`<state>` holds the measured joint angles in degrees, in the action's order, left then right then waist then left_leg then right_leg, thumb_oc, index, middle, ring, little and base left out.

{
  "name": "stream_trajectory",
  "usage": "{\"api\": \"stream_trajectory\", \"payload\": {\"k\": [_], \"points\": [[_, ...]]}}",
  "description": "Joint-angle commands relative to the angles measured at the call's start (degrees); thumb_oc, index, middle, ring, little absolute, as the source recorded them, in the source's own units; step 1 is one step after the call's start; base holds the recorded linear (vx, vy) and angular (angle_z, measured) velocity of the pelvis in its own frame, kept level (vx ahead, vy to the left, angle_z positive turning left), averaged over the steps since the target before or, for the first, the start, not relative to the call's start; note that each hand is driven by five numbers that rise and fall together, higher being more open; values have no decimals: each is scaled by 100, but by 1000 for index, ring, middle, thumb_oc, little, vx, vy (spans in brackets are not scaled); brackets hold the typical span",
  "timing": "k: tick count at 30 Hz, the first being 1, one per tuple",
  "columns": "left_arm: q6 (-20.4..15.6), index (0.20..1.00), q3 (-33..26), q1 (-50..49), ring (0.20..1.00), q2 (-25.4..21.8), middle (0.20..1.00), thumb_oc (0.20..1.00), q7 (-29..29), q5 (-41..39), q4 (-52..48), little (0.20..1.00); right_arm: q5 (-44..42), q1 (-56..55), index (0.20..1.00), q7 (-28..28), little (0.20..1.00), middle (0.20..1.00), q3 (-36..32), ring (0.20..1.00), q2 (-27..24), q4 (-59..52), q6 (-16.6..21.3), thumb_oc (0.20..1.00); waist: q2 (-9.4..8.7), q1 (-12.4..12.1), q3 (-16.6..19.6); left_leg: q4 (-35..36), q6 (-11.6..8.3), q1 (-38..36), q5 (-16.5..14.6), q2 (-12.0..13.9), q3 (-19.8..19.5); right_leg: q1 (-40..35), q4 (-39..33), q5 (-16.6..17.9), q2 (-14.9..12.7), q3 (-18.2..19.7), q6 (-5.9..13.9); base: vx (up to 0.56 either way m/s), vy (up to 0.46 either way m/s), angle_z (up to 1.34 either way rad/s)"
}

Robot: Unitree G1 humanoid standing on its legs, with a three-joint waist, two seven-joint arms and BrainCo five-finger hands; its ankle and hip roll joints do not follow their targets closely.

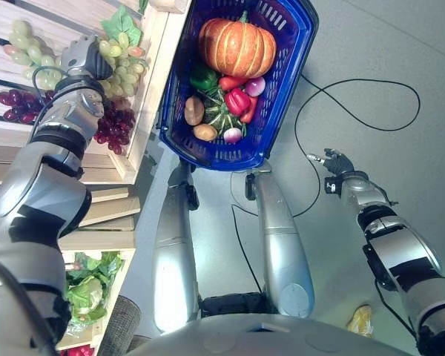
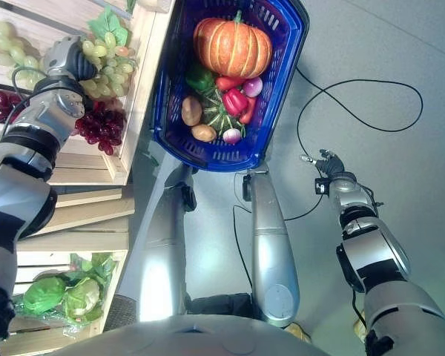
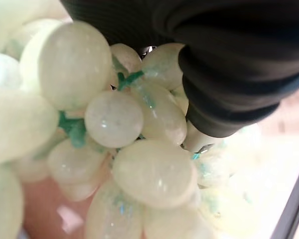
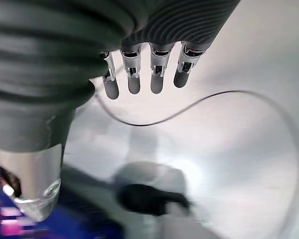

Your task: Pick up fruits and vegetables into the basket

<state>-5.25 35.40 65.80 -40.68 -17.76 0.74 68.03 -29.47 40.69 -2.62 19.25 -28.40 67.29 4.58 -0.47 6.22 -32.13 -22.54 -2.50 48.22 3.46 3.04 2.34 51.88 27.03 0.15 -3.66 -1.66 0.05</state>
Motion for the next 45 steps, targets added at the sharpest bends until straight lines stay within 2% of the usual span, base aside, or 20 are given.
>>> {"api": "stream_trajectory", "payload": {"k": [1,4,6,8,11,14,17,21,26,37,45], "points": [[-572,200,-844,-542,200,-219,200,200,30,-1222,-192,200,-484,-429,1000,-221,1000,1000,-179,1000,-210,-766,408,1000,3,-207,233,-188,-101,-17,-233,-65,-366,-297,-211,63,-29,-89,335,3,-43,6],[-956,200,-1262,-862,200,-124,200,200,123,-1970,-630,200,-611,-483,1000,-436,1000,1000,-199,1000,-135,-1521,519,1000,5,-243,233,-166,-103,-83,-260,-86,-377,-357,-197,22,-47,-130,334,2,-27,3],[-1050,200,-1416,-968,200,-89,200,200,176,-2178,-776,200,-629,-522,1000,-498,1000,1000,-203,1000,-116,-1766,551,1000,9,-249,233,-153,-103,-104,-265,-94,-378,-374,-192,7,-50,-144,330,0,0,0],[-1444,200,-1823,-1353,200,45,200,200,304,-2948,-1343,200,-591,-642,1000,-735,1000,1000,-216,1000,-35,-2709,655,1000,20,-273,233,-106,-102,-159,-283,-112,-381,-407,-174,-37,-50,-176,326,-1,-9,4],[-1952,200,-2230,-1733,200,187,200,200,473,-3678,-1874,200,-440,-848,1000,-813,1000,1000,-260,1000,77,-3494,807,1000,22,-291,233,-74,-96,-204,-298,-127,-370,-430,-152,-76,-61,-205,326,9,0,5],[-2476,200,-2532,-2149,200,363,200,200,790,-4085,-2392,200,-241,-1091,1000,-759,1000,1000,-375,1000,229,-4215,966,1000,21,-317,233,-63,-84,-224,-315,-144,-377,-455,-150,-104,-74,-234,330,7,-2,4],[-2933,200,-2817,-2508,200,627,200,200,1047,-4235,-3070,200,70,-1268,1000,-647,1000,1000,-449,1000,375,-4988,1008,1000,44,-361,233,-38,-70,-236,-325,-170,-380,-467,-138,-147,-95,-254,339,2,2,1],[-3197,200,-2940,-2672,200,933,200,200,1115,-3931,-3764,200,215,-1304,1000,-465,1000,1000,-471,1000,519,-5681,911,1000,77,-402,233,9,-50,-271,-324,-200,-378,-505,-148,-177,-129,-276,352,4,1,1],[-3371,200,-2971,-2752,200,1143,200,200,1190,-3668,-4358,200,272,-1299,1000,-216,1000,1000,-382,1000,599,-6161,783,1000,106,-434,233,46,-37,-308,-312,-214,-349,-543,-168,-180,-160,-296,358,9,8,4],[-3057,200,-2626,-2834,200,1314,200,200,1516,-3206,-6015,200,57,-1115,1000,159,1000,1000,-15,1000,589,-7067,310,1000,144,-515,233,131,-17,-400,-248,-248,-308,-689,-290,-132,-234,-359,343,1,0,0],[-2909,200,-2275,-2651,200,1413,200,200,1849,-3192,-6591,200,-100,-916,1000,189,1000,1000,210,1000,609,-7220,159,1000,118,-537,233,169,-2,-443,-206,-251,-296,-758,-351,-82,-254,-396,340,0,-4,0]]}}
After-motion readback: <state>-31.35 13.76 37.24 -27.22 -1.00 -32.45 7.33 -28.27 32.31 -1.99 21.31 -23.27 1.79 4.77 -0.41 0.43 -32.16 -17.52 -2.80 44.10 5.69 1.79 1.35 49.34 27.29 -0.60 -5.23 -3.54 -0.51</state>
